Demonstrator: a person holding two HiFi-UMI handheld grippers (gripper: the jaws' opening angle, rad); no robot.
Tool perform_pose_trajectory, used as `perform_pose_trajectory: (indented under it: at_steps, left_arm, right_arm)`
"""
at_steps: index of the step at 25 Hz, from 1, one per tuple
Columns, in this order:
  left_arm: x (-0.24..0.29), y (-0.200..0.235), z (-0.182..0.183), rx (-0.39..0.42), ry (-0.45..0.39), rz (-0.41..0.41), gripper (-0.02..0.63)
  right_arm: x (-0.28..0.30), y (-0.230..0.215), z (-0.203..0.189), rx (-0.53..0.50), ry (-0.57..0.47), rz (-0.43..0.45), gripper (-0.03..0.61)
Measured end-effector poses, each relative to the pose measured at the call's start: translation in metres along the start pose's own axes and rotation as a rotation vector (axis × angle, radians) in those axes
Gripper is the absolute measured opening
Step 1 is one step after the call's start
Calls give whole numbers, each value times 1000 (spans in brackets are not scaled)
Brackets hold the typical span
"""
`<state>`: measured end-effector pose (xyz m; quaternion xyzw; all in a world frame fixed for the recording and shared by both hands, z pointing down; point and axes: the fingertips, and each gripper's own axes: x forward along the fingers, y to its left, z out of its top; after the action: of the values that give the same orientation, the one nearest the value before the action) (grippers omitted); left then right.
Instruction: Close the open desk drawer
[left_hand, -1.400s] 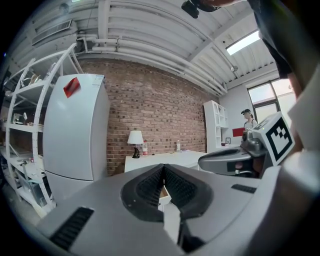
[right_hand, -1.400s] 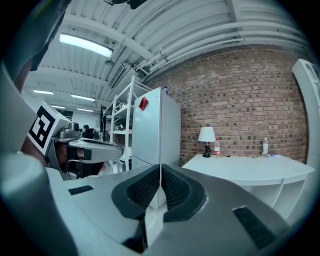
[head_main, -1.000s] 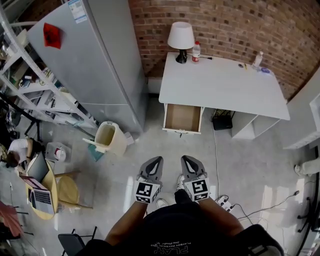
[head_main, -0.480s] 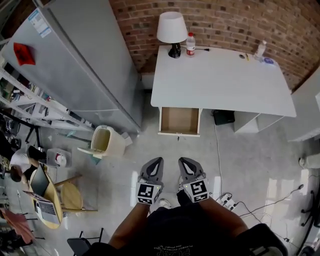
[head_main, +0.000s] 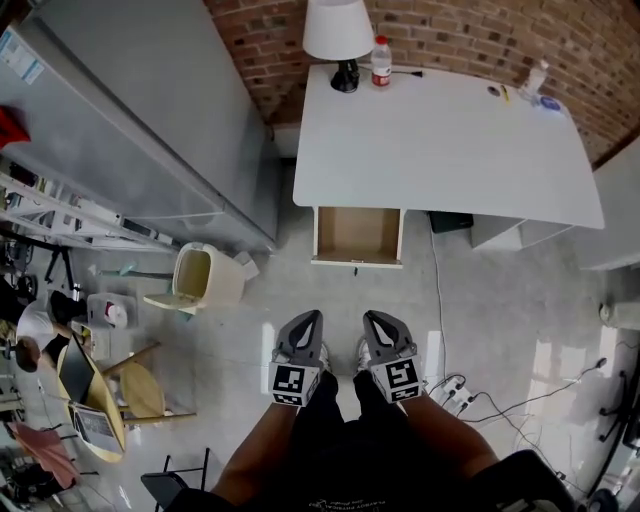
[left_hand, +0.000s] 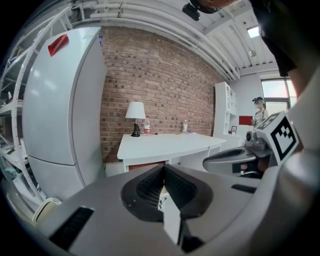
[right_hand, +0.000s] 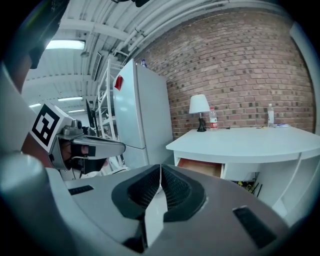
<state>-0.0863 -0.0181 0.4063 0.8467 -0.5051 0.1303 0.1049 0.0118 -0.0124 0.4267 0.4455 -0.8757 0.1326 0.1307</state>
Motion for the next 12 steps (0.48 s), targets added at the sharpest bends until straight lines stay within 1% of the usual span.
perform_pose_trajectory:
  at_steps: [3, 6, 9, 12]
  left_arm:
    - [18, 6, -12, 11, 14, -43, 8]
    - [39, 13, -18, -12, 4, -71, 8]
    - [58, 26, -26, -29, -18, -78, 8]
    - [75, 29, -49, -43, -17, -94, 8]
  right_arm:
    - [16, -14, -13, 32, 19, -55, 29]
    - [31, -30, -27, 34, 27, -113, 29]
    - [52, -38, -41, 8, 20, -144, 29]
    - [68, -44, -65, 32, 13, -170, 29]
